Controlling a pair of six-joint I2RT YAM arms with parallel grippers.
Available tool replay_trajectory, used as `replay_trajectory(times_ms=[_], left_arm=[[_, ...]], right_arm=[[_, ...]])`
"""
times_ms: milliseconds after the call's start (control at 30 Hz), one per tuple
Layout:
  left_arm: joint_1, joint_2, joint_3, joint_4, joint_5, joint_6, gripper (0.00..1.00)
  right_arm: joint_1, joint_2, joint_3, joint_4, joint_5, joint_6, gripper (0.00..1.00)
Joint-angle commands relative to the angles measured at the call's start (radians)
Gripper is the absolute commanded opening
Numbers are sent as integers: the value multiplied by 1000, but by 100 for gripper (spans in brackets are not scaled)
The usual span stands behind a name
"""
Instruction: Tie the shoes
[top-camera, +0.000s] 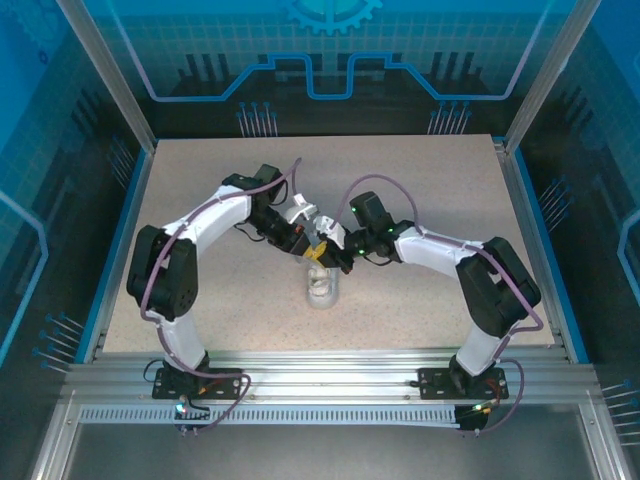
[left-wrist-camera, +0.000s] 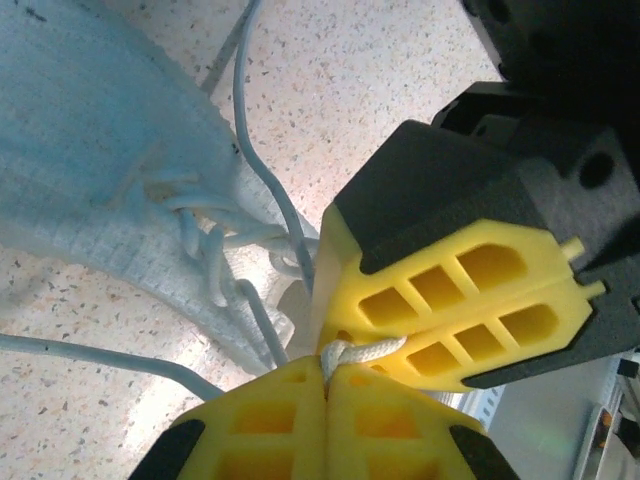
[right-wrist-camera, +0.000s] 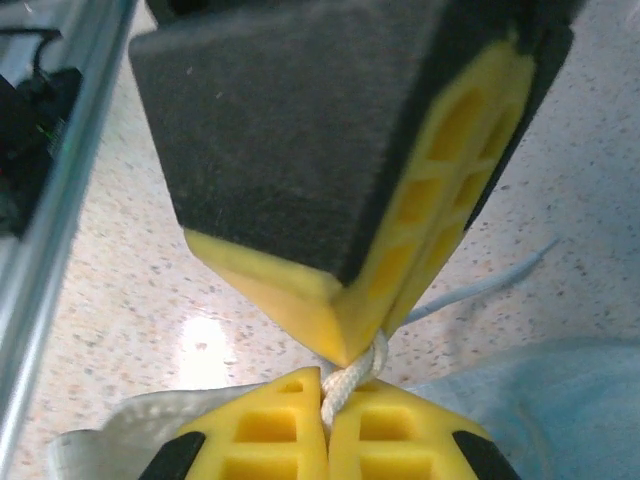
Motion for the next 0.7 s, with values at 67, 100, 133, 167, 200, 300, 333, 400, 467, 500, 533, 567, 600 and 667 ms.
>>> replay_trajectory(times_ms=[67,100,133,167,200,300,333,400,467,500,533,567,600,667], left_arm=[[0,-75,-96,271,-88,-62,0],[-6,-77,-107,290,-94,-68,0],[-12,-78,-119,311,-104,-74,0],[-16,-75,-131,330,-114,-81,0],[-20,-75,-140,344,-123,-86,0],[-34,-84,-176,402,-161,-101,0],[-37,-91,-190,424,-168,-105,0],[-38,-106,-222,476,-188,-127,0],[-38,-124,-250,526,-203,-143,9],[-38,-130,-259,541,-210,-153,16],[-38,-138,-265,553,-212,-155,20],[-37,-145,-267,554,-214,-155,22],[-38,-152,-268,555,-220,-158,24],[-36,-171,-274,551,-229,-157,30]], right_arm=[[-42,14,60,-80,-287,337,0],[-45,27,61,-68,-309,381,0],[-46,35,58,-54,-327,420,0],[-45,38,50,-38,-338,441,0],[-42,34,36,-16,-340,458,0],[-45,18,-5,65,-353,525,0],[-47,18,-16,87,-357,553,0],[-56,25,-37,144,-370,607,0],[-67,41,-76,270,-388,698,0],[-72,52,-88,312,-390,734,0],[-75,61,-97,333,-389,765,0],[-77,68,-102,375,-386,785,0],[-77,71,-104,384,-378,794,0],[-77,71,-106,386,-353,799,0]])
